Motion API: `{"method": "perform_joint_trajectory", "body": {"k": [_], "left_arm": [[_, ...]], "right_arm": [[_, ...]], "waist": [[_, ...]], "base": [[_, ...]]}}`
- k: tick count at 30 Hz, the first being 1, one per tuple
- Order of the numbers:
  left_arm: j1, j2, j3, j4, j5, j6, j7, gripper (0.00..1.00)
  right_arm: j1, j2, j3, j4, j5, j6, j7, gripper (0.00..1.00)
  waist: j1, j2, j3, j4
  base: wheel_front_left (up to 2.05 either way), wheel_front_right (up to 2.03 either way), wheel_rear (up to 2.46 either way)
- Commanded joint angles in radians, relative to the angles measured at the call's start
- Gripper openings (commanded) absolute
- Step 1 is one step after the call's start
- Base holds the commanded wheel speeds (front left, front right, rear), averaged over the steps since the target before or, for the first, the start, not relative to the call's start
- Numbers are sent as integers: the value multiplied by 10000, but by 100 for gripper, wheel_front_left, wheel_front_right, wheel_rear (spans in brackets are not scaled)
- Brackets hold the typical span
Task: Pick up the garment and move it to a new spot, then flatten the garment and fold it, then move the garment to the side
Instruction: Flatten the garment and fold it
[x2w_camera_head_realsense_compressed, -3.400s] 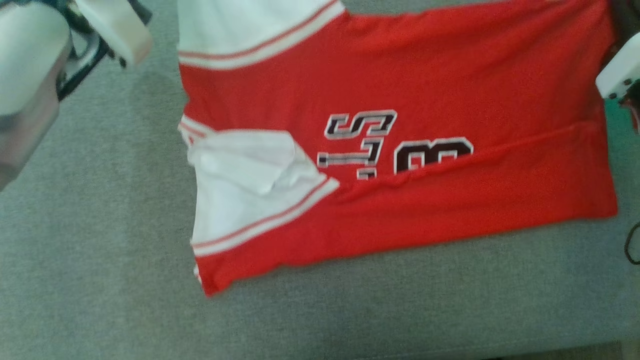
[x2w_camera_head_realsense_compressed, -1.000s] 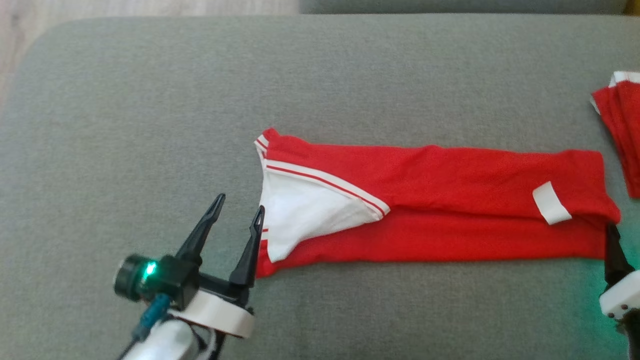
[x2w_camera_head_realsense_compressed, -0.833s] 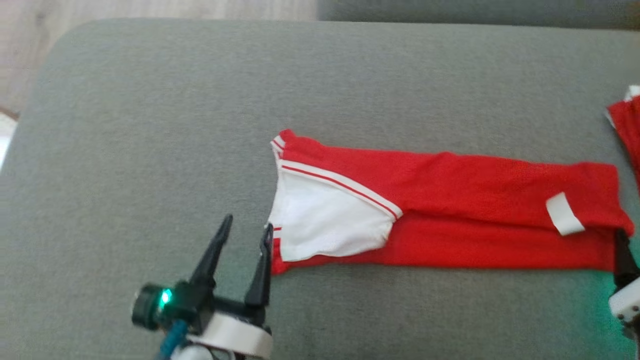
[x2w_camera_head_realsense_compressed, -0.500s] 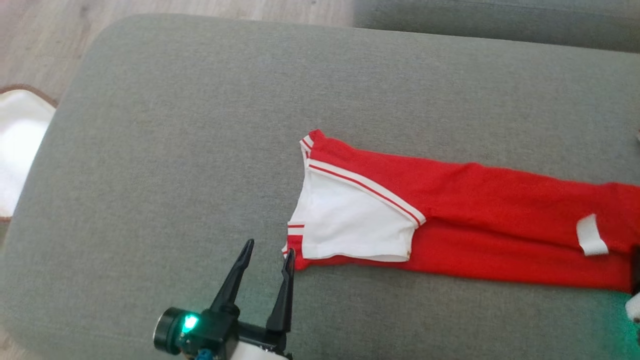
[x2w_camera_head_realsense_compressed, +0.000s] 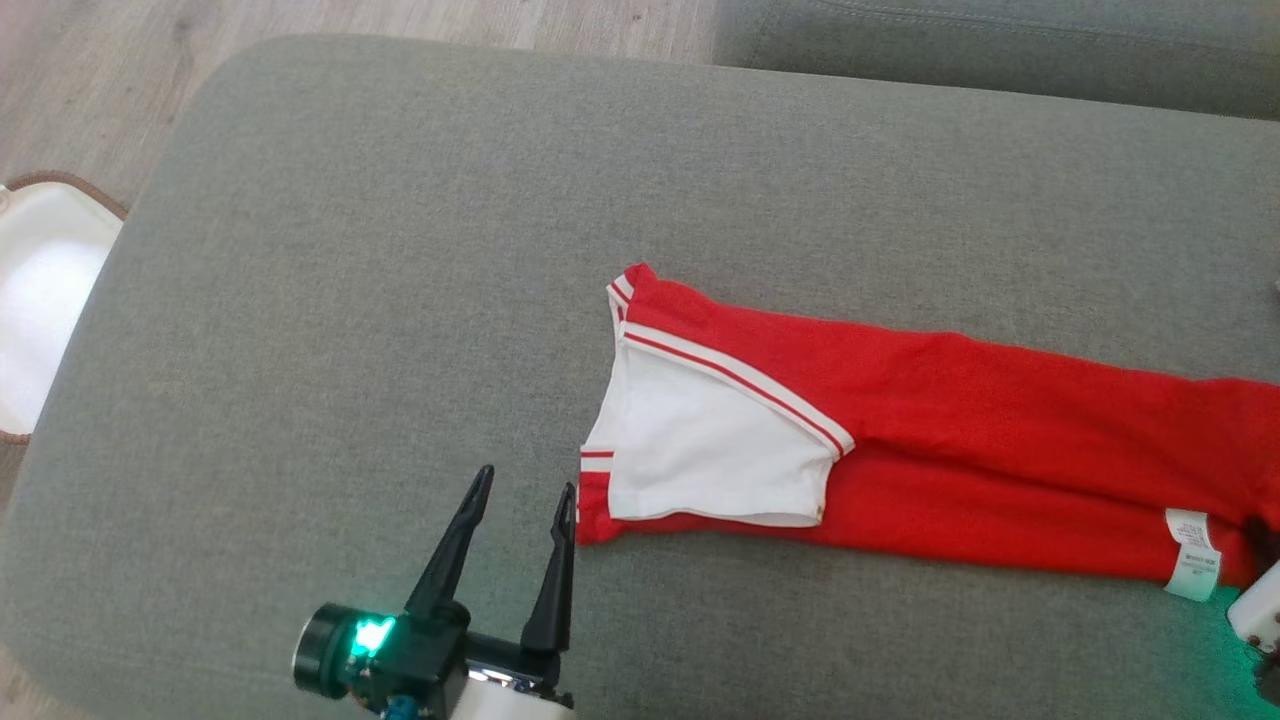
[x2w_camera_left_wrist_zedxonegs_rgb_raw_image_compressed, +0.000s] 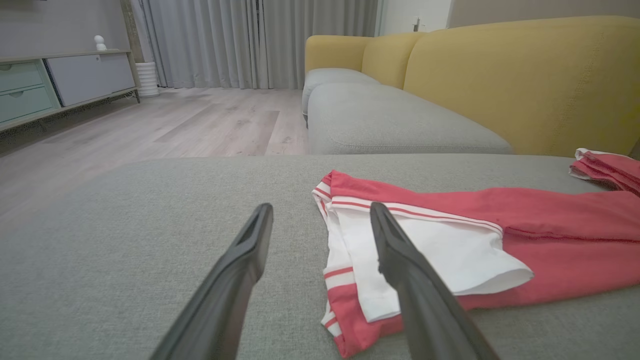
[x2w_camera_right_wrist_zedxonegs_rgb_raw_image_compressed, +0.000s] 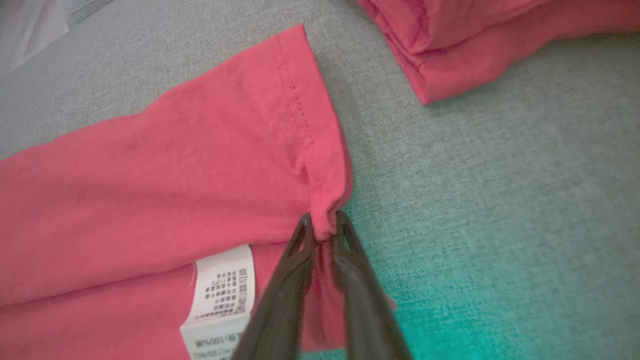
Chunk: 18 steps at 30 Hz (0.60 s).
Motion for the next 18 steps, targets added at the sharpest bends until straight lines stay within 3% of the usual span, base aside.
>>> {"method": "perform_joint_trajectory", "body": {"k": [1, 14, 18], "left_arm": [[-102, -71, 474, -247, 112, -81, -51, 100], [197, -322, 1154, -68, 531, -558, -51, 100], [302, -384, 1294, -16, 622, -676, -51, 100]], "right_arm": [[-72, -190, 247, -190, 76, -9, 54, 0], [138, -933, -473, -1151, 290, -9, -518, 0], [51, -724, -34, -2058, 748, -9, -459, 0]], "waist": [[0, -1, -15, -30], [0, -1, -315, -286], [0, -1, -422, -373]], "base": [[0, 0, 0], [0, 0, 0], [0, 0, 0]]}}
